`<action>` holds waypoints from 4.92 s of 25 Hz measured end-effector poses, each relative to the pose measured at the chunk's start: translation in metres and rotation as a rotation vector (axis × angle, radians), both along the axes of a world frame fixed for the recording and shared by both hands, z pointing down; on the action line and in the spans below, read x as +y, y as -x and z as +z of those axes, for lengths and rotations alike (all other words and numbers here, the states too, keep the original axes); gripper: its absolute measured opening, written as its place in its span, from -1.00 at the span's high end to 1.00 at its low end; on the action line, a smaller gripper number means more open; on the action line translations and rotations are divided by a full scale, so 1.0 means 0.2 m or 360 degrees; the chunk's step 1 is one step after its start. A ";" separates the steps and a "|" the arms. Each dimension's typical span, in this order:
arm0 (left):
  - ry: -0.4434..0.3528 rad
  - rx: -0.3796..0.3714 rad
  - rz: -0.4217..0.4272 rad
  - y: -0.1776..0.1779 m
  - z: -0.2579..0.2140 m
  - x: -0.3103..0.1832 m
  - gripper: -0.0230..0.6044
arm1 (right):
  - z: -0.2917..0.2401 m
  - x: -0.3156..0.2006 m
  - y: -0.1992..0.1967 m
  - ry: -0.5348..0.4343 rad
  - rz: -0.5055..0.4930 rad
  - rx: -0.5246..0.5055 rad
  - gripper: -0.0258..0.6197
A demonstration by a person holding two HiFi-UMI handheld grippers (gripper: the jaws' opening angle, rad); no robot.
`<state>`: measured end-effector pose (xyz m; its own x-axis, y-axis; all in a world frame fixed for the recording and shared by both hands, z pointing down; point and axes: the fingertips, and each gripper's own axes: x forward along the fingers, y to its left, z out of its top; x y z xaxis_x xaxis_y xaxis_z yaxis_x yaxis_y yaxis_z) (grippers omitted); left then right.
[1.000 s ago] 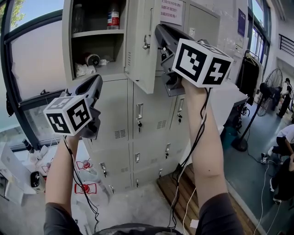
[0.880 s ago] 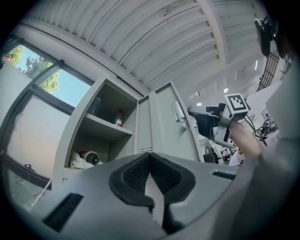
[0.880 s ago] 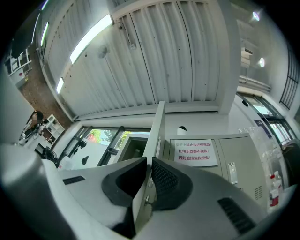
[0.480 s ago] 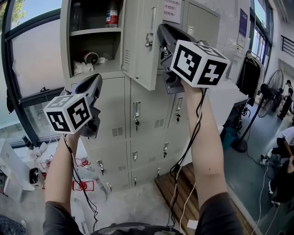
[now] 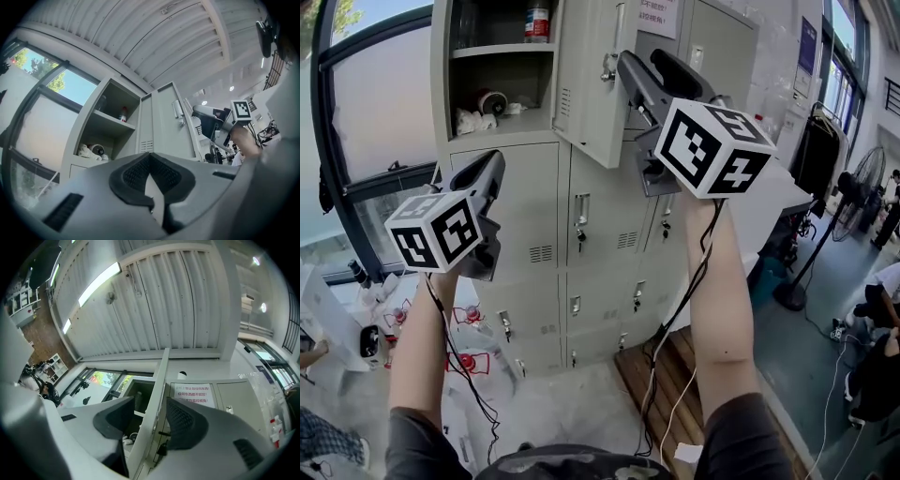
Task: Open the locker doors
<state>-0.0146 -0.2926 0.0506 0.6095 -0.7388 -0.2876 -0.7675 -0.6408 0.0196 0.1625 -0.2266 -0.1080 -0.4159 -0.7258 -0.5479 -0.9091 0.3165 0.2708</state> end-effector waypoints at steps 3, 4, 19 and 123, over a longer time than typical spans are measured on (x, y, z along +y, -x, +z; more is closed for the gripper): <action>0.0041 0.0031 -0.0022 0.02 0.08 0.02 0.90 | 0.10 0.04 -0.02 0.0016 -0.0002 0.0019 0.15; 0.0049 0.0048 -0.0033 0.04 0.11 0.03 0.90 | 0.14 0.05 -0.02 0.0022 -0.0003 0.0021 0.12; 0.0186 0.0098 -0.0315 0.26 0.61 0.20 0.90 | 0.83 0.12 0.00 0.0216 -0.0099 0.0041 0.05; 0.0557 -0.0034 -0.0297 1.03 1.62 -0.39 0.90 | 2.13 -0.82 1.37 0.0996 0.0074 -0.0038 0.43</action>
<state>-0.2211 -0.3699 0.3742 0.4588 -0.8884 0.0125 -0.8725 -0.4479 0.1952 -0.1107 -0.3898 0.3182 -0.3691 -0.9291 -0.0219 -0.9293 0.3685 0.0263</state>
